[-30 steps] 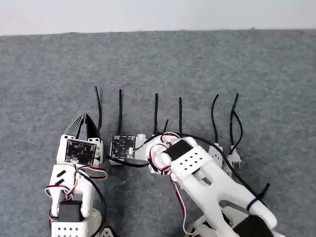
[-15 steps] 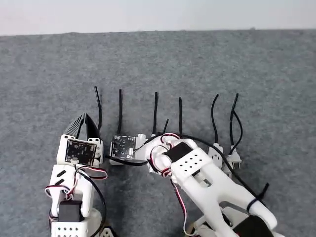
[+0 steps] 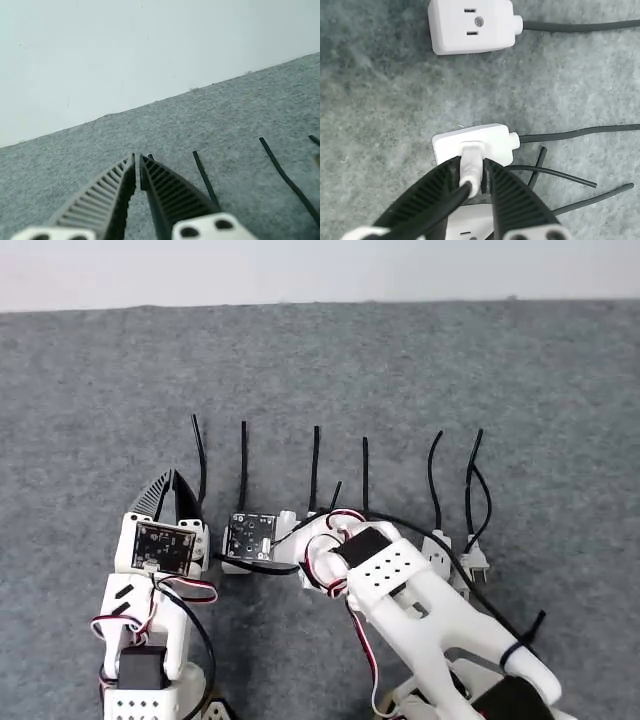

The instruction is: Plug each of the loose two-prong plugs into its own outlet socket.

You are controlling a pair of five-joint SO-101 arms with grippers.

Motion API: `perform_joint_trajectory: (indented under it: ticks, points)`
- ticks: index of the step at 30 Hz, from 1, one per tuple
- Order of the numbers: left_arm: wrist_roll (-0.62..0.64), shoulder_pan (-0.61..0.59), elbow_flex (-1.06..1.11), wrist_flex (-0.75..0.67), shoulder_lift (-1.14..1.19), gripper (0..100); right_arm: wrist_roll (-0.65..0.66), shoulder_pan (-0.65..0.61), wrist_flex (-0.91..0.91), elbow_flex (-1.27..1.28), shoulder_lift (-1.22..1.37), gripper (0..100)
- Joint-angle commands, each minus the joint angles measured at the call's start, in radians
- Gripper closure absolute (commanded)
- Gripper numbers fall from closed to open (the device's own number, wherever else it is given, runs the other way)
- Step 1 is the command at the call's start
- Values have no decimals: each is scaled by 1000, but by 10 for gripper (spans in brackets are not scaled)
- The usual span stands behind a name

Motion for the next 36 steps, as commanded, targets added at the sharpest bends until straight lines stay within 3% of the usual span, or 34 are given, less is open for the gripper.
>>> perform_joint_trajectory:
  ticks: [1, 7, 21, 32, 36]
  points:
    - [-6, 9, -13, -32, -14, 988, 2, 13, -1, 92, 71, 990]
    - [-6, 9, -13, -32, -14, 988, -3, -48, -22, 137, 71, 990]
    - [-6, 9, -13, -34, -14, 988, -6, -51, -91, 170, 70, 990]
    - [-6, 2, -13, -44, -14, 988, -66, -4, -87, 155, 58, 991]
    - [-6, 2, -13, -41, -14, 988, -71, -2, 2, 91, 58, 991]
